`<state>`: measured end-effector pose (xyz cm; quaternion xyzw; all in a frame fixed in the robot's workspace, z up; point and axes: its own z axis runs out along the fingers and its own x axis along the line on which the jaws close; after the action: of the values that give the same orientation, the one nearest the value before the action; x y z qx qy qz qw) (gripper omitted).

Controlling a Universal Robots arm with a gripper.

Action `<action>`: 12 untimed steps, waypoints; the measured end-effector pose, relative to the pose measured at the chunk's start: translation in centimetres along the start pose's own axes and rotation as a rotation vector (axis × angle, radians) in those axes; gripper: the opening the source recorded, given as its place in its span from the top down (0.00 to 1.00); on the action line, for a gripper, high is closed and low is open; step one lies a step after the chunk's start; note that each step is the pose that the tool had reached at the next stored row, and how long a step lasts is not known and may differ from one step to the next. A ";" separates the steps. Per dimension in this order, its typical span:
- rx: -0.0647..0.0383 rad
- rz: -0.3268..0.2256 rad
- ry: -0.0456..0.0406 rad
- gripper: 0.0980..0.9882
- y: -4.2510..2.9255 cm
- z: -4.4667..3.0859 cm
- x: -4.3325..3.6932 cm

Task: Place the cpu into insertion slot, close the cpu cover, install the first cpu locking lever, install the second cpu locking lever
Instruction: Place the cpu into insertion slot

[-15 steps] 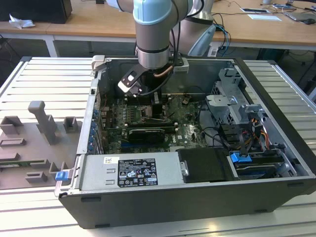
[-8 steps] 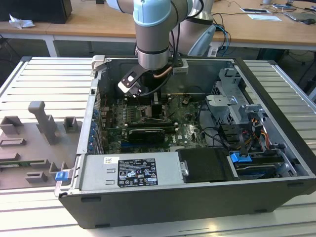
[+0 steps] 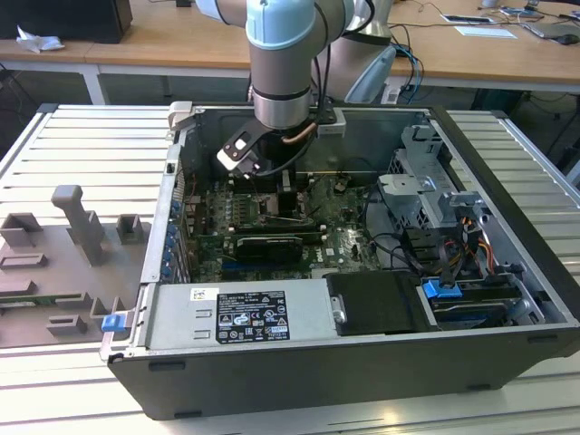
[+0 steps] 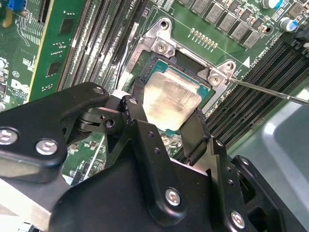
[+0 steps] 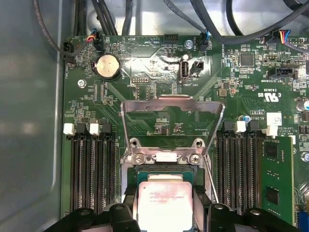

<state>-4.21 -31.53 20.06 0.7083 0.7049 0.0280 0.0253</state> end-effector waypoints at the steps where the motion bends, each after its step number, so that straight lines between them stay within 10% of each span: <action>1: 0.000 0.000 -0.0001 0.50 0.01 0.00 0.00; 12: 0.001 0.000 -0.0010 0.50 0.11 0.22 0.00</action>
<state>-4.09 -31.53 19.85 0.7083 0.7049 0.0273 0.0254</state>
